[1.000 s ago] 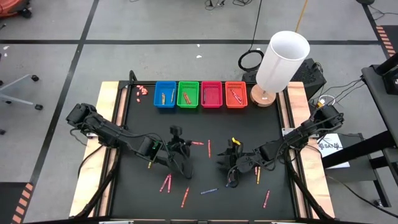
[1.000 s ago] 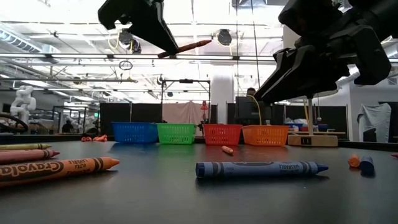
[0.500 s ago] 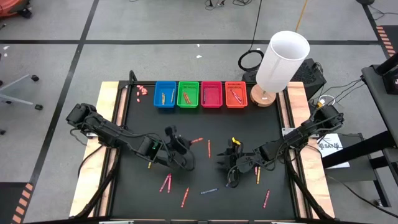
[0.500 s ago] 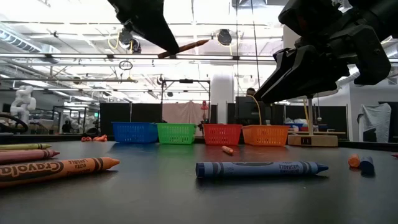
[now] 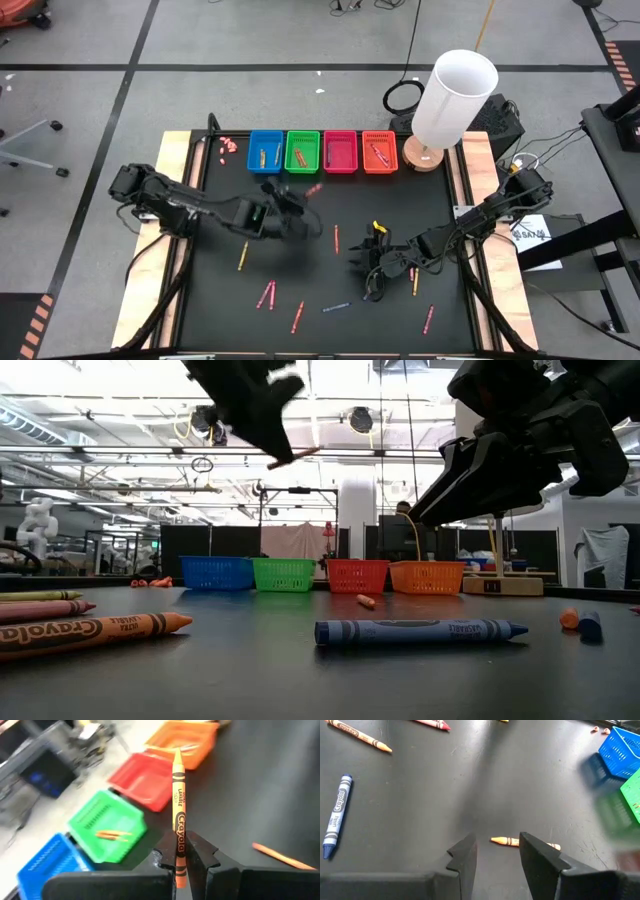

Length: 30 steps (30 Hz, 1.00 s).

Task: Sort crayons
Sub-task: Put the orange crayon into the green bin

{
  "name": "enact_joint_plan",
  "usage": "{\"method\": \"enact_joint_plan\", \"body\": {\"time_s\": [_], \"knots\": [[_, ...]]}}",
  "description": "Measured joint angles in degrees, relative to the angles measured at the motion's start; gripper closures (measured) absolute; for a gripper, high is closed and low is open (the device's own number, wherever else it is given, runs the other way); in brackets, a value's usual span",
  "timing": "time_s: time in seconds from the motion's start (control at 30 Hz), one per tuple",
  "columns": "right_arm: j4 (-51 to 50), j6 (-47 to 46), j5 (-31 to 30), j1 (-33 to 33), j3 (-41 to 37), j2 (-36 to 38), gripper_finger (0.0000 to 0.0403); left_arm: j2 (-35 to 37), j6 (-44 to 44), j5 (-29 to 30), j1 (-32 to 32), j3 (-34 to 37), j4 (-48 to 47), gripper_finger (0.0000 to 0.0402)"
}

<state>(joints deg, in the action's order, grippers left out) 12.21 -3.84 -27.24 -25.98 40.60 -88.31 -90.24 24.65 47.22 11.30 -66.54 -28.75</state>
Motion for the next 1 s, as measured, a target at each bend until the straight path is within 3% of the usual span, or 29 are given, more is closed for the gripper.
{"method": "enact_joint_plan", "body": {"time_s": [0.13, 0.33, 0.53, 0.67, 1.0], "knots": [[0.5, 0.0, 0.0, 0.0, 0.0, 0.0, 0.0269, 0.0, 0.3, -1.5, -8.3, 0.0, 0.0, 0.0384], [2.2, 0.0, 0.0, 0.0, 0.0, 0.0, 0.0269, 0.0, 3.5, -8.7, -21.3, 0.0, 4.9, 0.0384], [2.9, 0.2, 0.2, 0.0, 0.0, 0.0, 0.0269, -2.5, 3.7, -15.5, -30.0, 0.0, 10.3, 0.0384], [2.8, 0.2, 0.2, 0.0, 0.0, 0.0, 0.0269, -6.5, 9.1, -20.7, -32.0, 0.0, 11.8, 0.0384], [2.8, 0.2, 0.2, 0.0, 0.0, 0.0, 0.0269, -15.9, 14.1, -18.1, -32.7, 0.0, 12.0, 0.0384]]}}
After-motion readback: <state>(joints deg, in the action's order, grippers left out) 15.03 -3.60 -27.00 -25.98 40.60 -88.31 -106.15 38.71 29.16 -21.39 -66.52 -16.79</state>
